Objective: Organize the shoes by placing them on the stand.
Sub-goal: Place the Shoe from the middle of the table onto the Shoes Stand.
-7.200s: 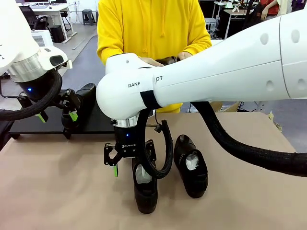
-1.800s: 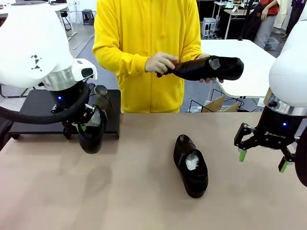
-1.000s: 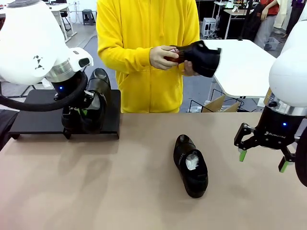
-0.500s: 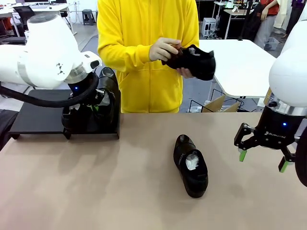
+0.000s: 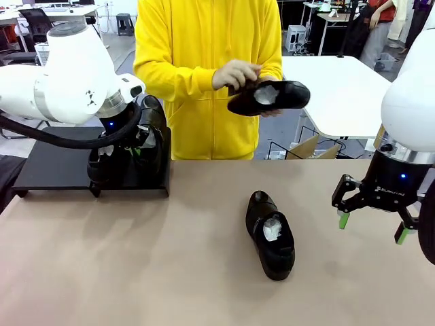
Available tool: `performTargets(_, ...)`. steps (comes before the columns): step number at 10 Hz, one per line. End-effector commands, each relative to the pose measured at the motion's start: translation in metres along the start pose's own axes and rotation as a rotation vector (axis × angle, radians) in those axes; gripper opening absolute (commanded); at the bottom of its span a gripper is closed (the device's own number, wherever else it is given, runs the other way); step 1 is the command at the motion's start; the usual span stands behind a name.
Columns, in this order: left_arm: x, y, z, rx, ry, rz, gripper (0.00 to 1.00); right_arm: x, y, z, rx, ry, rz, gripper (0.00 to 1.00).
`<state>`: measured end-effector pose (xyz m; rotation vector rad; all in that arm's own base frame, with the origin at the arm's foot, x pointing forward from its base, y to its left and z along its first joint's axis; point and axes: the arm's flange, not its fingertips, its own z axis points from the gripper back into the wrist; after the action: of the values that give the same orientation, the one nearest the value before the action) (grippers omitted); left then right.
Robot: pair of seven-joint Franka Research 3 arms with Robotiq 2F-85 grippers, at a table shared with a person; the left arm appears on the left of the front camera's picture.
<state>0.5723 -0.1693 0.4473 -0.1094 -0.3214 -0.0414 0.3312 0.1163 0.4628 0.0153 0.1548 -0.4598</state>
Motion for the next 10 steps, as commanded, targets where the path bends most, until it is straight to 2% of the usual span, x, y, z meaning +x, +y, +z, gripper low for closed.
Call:
performTargets(1,0.009,0.0,-0.003,0.041,-0.009,0.016,0.03,0.003,-0.001,0.002,0.002,-0.011,0.011,1.0)
performTargets(2,0.01,0.001,-0.006,0.057,-0.011,0.014,0.19,0.003,-0.001,0.002,0.002,-0.011,0.011,1.0)
performTargets(6,0.012,0.003,-0.018,0.081,-0.012,0.004,0.96,0.003,-0.001,0.002,0.002,-0.011,0.011,1.0)
performTargets(7,0.01,0.002,-0.013,0.08,-0.036,0.0,1.0,0.003,-0.001,0.002,0.002,-0.011,0.011,1.0)
performTargets(10,-0.015,-0.007,0.022,0.063,-0.058,-0.027,1.0,0.003,-0.001,0.002,0.002,-0.011,0.011,1.0)
